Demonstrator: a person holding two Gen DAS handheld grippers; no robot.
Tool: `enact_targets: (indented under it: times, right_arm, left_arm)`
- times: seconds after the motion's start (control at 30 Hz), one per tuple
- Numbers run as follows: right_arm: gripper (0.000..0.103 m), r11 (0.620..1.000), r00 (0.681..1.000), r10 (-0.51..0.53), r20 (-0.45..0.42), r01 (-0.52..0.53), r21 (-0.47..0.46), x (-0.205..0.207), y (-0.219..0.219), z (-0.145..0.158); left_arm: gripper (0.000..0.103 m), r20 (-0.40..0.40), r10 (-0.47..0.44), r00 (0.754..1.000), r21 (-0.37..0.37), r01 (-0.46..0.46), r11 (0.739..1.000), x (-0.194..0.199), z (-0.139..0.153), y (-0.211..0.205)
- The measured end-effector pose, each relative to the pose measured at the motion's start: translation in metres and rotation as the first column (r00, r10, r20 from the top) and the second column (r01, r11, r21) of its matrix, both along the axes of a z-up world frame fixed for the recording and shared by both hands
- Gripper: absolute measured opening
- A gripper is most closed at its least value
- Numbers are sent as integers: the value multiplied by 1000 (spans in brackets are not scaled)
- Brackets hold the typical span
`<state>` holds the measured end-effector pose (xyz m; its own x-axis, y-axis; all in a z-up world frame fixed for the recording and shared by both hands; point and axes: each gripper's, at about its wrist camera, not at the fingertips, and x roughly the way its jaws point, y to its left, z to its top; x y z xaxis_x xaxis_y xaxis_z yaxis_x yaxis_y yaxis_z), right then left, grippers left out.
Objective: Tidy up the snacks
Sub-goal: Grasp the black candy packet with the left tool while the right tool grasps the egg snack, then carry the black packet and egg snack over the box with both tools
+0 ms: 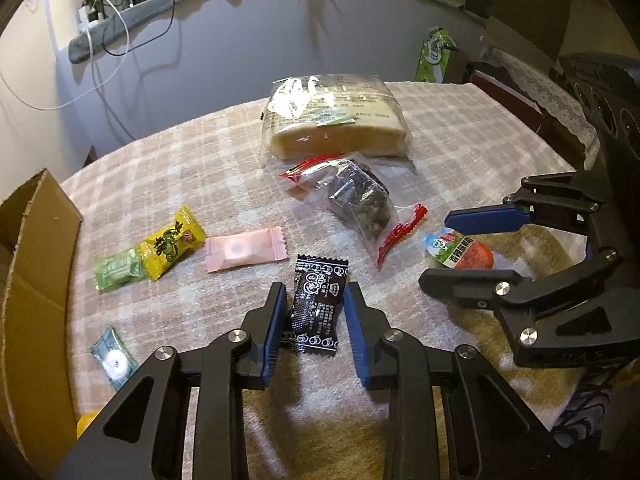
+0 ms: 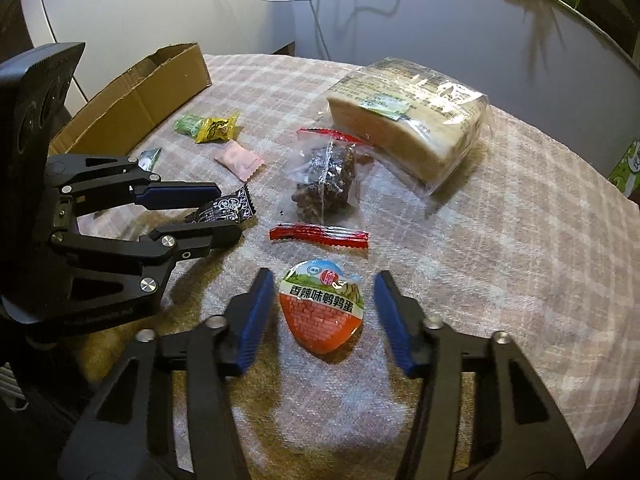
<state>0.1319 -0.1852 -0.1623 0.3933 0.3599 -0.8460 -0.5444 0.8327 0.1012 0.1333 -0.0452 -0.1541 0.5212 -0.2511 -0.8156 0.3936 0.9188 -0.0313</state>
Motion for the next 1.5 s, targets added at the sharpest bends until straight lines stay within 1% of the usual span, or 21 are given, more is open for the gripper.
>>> enact_targets:
  times: [0.07,0.13,0.3,0.4,0.7,0.9,1.03,1.13,1.5]
  right_arm:
    - [44,1000,1000,3,4,-3,-13,-1,2,-1]
    - [41,1000,1000,13,9,-13,-28,-4,3,-1]
    - [39,999,1000,12,8,-12,-35,-8,4,0]
    - [39,1000,1000,3,6,-3,-27,-9,2,3]
    - [39,1000,998,4,60,-3,-22,-16,13,34]
    - [39,999,994,39,102,-38,-11,-17,44,55]
    - [39,997,989,74,131,-75,2,-15,72,66]
    - [39,995,984,98,152,-102,17,-14,92,74]
    - [39,979,964,184,190,-197,50,-4,163,94]
  left_arm:
    - [23,-2,6,1000,-4,-6,1000,1,0,2]
    - [23,0,8,1000,-5,-8,1000,0,1,2]
    - [23,15,12,1000,-6,-12,1000,-3,4,2]
    - [23,32,29,999,-24,-29,999,-4,10,8]
    - [23,106,95,990,-89,-85,992,-10,37,39]
    - [23,149,161,976,-131,-142,981,-21,52,71]
    - [23,169,204,964,-164,-176,971,-29,61,93]
    - [23,196,238,951,-184,-202,962,-36,69,110]
    - [23,219,347,912,-202,-306,930,-46,71,162]
